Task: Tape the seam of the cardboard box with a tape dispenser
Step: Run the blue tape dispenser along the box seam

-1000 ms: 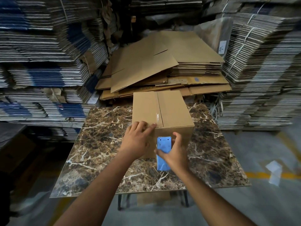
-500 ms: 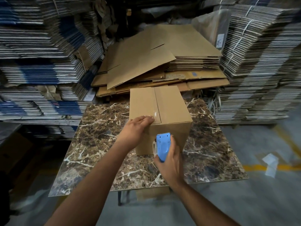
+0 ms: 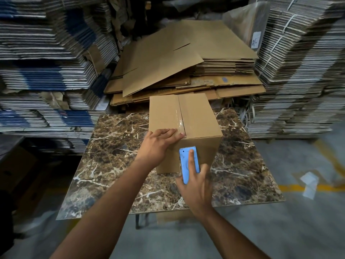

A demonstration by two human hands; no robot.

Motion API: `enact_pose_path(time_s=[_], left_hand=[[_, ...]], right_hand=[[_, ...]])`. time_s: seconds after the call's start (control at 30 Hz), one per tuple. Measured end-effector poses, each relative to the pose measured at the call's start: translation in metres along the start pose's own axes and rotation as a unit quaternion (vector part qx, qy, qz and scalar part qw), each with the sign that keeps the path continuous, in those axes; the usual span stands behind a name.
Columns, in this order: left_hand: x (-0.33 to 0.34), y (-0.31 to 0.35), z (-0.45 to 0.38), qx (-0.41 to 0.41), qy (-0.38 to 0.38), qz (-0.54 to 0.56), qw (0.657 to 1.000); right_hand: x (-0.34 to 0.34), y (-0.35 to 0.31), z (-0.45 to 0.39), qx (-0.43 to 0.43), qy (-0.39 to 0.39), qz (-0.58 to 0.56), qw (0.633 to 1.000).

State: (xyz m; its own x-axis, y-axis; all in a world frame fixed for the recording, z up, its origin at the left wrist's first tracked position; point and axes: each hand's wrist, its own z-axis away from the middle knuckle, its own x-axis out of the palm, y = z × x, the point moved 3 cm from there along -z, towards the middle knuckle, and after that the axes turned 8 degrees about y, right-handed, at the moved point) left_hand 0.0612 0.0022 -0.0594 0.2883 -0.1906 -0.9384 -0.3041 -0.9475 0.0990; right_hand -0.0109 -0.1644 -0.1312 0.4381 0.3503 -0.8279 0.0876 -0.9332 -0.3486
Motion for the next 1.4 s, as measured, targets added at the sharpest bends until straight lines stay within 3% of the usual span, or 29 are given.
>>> enact_pose_path(time_s=[0.2,0.57,0.9,1.03,1.13,1.27,1.4], left_hand=[[-0.002,-0.003,0.001,0.001,0.012,0.033,0.999],[-0.005,-0.001,-0.001,-0.001,0.002,0.025,1.000],[-0.005,-0.001,-0.002,-0.013,0.007,0.026,1.000],[-0.002,-0.001,-0.004,-0.020,0.008,0.021,1.000],[-0.003,-0.001,-0.004,-0.023,0.011,0.017,1.000],[-0.004,-0.001,-0.004,-0.023,0.012,0.013,1.000],[-0.003,-0.001,-0.004,-0.023,0.009,0.012,1.000]], right_hand=[[0.015,0.004,0.007,0.003,-0.052,-0.048,0.997],[0.025,0.009,0.010,-0.033,0.026,-0.025,0.999],[0.027,0.003,0.012,0.026,0.008,-0.093,0.995],[0.030,0.008,0.006,0.230,-0.050,-0.274,0.933],[0.037,0.015,0.001,0.302,-0.070,-0.358,0.881],[0.046,0.028,-0.007,0.342,-0.137,-0.429,0.824],[0.041,0.033,-0.018,0.300,-0.194,-0.429,0.829]])
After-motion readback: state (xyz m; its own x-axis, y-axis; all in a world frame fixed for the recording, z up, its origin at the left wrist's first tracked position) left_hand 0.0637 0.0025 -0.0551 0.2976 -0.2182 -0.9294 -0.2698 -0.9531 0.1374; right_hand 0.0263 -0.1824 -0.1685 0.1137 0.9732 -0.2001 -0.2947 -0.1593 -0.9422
